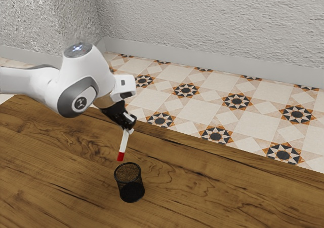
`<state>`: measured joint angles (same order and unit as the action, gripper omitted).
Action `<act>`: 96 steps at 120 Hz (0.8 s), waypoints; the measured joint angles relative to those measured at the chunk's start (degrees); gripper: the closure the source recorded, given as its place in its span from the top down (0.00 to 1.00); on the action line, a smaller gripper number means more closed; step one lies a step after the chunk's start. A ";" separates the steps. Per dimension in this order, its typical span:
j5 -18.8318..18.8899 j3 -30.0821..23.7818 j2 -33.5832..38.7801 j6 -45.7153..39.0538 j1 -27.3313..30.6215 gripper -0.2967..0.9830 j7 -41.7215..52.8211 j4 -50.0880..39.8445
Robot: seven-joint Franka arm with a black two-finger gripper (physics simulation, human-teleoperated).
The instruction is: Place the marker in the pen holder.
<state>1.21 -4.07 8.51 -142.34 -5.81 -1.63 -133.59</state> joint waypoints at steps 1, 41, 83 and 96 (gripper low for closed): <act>-0.18 -0.13 0.01 -0.23 -0.05 0.21 0.05 -0.08; -3.91 -1.49 1.62 -6.09 -0.49 0.21 1.73 -4.75; -6.44 -3.23 3.34 -10.08 -0.51 0.21 2.70 -10.15; -6.69 -3.26 3.34 -11.25 -0.50 0.21 2.98 -10.68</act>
<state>-5.47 -7.33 11.85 -153.59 -6.30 1.35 -144.27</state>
